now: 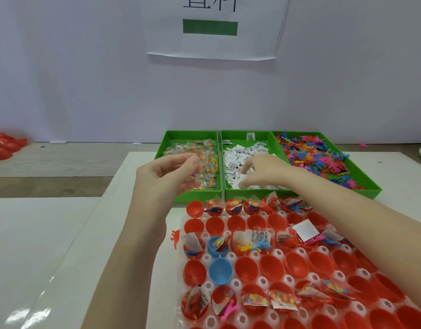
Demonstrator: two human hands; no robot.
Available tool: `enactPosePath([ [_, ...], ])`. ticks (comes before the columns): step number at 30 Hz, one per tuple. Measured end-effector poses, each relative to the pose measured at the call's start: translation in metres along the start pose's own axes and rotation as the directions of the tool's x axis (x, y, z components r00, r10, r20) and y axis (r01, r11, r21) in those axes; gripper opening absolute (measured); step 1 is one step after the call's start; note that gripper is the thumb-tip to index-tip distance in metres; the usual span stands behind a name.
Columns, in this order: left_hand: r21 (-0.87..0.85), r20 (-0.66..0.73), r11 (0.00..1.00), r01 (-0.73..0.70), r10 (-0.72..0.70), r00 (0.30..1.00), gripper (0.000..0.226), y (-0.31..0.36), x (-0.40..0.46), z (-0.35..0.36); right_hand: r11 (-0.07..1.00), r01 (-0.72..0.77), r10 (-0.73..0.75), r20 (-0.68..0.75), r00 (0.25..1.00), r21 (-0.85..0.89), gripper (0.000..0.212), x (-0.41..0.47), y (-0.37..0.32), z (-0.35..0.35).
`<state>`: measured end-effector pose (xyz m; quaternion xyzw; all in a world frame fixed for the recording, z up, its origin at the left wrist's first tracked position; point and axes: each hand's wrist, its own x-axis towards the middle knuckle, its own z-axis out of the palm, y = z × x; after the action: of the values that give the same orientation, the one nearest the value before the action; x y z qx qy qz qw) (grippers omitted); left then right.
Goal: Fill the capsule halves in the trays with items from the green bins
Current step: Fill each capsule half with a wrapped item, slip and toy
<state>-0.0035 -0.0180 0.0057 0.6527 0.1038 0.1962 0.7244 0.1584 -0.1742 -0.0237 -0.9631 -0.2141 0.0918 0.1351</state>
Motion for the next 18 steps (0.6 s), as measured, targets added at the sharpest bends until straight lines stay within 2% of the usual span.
enactPosePath([
  [2,0.003,0.002,1.000,0.004,-0.004,1.000,0.004,0.000,-0.001,0.001,0.999,0.012,-0.012,0.000,1.000,-0.041,0.042,0.000,0.002,0.000],
  [5,0.011,0.010,1.000,0.002,-0.002,1.000,0.005,0.002,-0.002,0.004,1.000,0.001,-0.001,-0.077,0.997,-0.002,0.032,0.001,0.005,0.000],
  [7,0.015,0.017,1.000,-0.002,0.002,1.000,0.005,0.002,-0.003,0.004,0.996,0.000,0.014,-0.144,0.989,0.093,0.016,-0.002,0.005,-0.001],
  [10,0.015,0.023,1.000,0.013,-0.013,1.000,0.005,0.002,-0.004,0.005,0.969,0.003,0.037,-0.159,0.987,0.246,0.023,-0.006,0.007,-0.006],
  [12,0.016,0.044,0.999,0.046,-0.047,0.998,0.006,0.001,-0.004,0.008,0.931,0.025,0.054,-0.208,0.977,0.363,0.018,-0.012,0.006,-0.011],
  [14,-0.010,0.100,0.994,0.110,-0.109,0.989,0.011,0.000,-0.005,0.012,0.797,0.069,0.111,-0.258,0.960,0.600,0.014,-0.025,-0.001,-0.018],
  [16,-0.066,0.155,0.982,0.175,-0.163,0.974,0.014,0.001,-0.008,0.017,0.603,0.099,0.134,-0.222,0.966,0.791,0.014,-0.046,-0.010,-0.028],
  [18,-0.043,0.184,0.982,0.185,-0.175,0.967,0.012,0.002,-0.011,0.022,0.493,0.126,0.036,-0.165,0.986,0.861,0.019,-0.071,-0.017,-0.040],
])
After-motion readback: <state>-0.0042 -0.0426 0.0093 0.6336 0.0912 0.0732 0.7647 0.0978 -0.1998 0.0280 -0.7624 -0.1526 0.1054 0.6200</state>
